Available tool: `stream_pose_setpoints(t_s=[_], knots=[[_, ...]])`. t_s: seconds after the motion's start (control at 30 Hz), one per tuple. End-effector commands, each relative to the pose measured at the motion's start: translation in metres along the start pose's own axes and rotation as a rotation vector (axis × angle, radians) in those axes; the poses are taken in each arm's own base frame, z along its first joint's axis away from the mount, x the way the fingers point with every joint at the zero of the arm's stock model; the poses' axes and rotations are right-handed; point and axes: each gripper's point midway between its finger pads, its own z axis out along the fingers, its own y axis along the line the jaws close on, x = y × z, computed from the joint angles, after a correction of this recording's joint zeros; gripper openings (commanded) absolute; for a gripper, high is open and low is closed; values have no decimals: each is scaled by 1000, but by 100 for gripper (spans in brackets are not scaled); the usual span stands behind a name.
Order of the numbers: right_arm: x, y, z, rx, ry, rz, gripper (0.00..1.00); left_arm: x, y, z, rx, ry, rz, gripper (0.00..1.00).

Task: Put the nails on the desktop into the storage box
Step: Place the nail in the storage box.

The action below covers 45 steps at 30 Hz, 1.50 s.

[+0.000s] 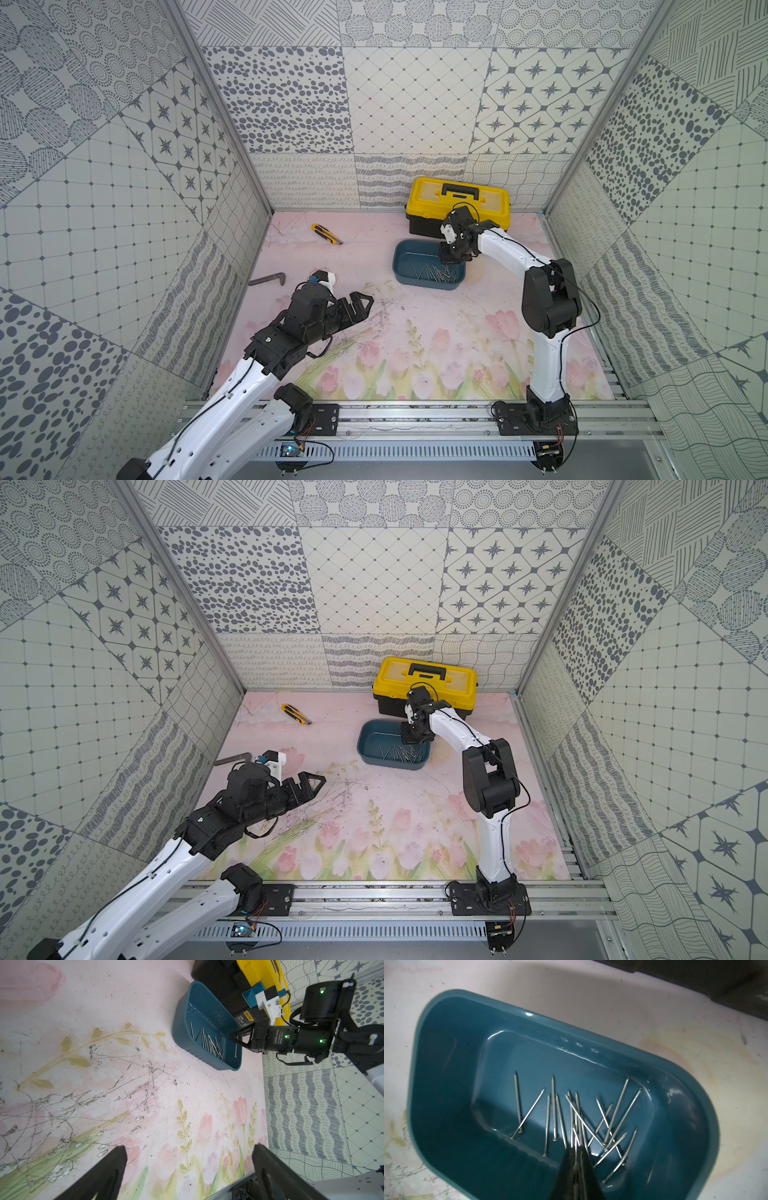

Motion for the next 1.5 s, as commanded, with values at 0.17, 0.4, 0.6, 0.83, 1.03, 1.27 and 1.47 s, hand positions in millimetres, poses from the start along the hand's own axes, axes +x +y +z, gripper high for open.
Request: stream_pose_setpoints(t_s=[0.17, 0.4, 0.6, 0.83, 1.03, 1.27, 1.47], knots=[[-12, -1, 1, 2, -27, 1, 21, -5, -1, -2, -15, -1, 51, 99], [-14, 7, -21, -33, -53, 24, 33, -20, -14, 15, -10, -2, 70, 100], [-9, 20, -60, -100, -98, 40, 34, -25, -15, 22, -23, -4, 86, 100], [8, 52, -119, -286, -158, 37, 34, -32, -11, 26, -15, -70, 14, 99], [33, 99, -163, -591, -197, 12, 36, -37, -5, 33, -31, -105, -24, 100], [52, 102, -214, -572, -476, -159, 53, -50, 8, 41, -82, -185, -78, 100], [62, 79, -233, -445, -665, -253, 68, -53, 11, 41, -101, -199, 59, 99]])
